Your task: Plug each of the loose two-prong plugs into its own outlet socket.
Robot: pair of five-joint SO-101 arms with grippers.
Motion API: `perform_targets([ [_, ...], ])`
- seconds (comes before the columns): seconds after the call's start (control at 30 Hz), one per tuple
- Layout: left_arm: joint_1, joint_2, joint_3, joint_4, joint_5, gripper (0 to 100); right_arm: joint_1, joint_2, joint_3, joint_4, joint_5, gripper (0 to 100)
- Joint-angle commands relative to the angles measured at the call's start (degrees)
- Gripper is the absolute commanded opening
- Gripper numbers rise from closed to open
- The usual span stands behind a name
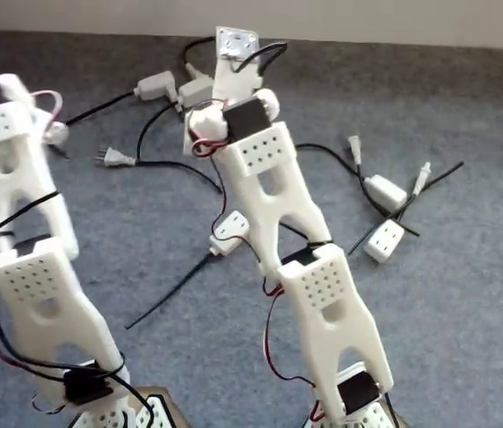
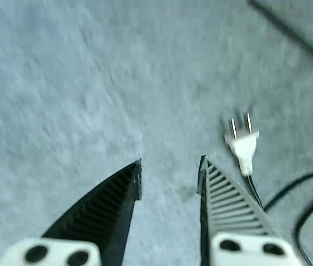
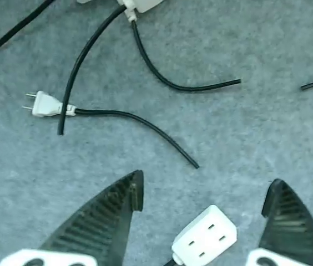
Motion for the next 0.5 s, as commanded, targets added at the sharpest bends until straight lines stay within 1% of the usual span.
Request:
perform_targets([
  [0.0, 6.37, -3.3, 3.82, -0.62, 13.1, 18, 3.56, -1.45, 1.19, 2.24, 4.4, 33.6],
  [0.07, 7.87, -1.45, 4.09, -2.99, 19.78, 18, 3.91, -1.45, 3.65, 2.24, 9.05, 33.6],
  [0.13, 8.48, 0.48, 3.82, -4.84, 25.49, 18, 3.91, -1.45, 5.67, 2.24, 12.13, 33.6],
  [0.27, 11.56, 2.95, 3.82, -7.47, 39.65, 18, 3.74, -1.45, 8.31, 2.24, 14.15, 33.6],
  [0.33, 14.64, 3.21, 3.82, -8.35, 42.99, 18, 3.65, -1.45, 8.57, 2.24, 14.15, 33.6],
  [0.47, 20.18, 3.21, 3.82, -8.0, 45.27, 18, 3.65, -1.71, 8.57, 2.24, 14.15, 33.6],
])
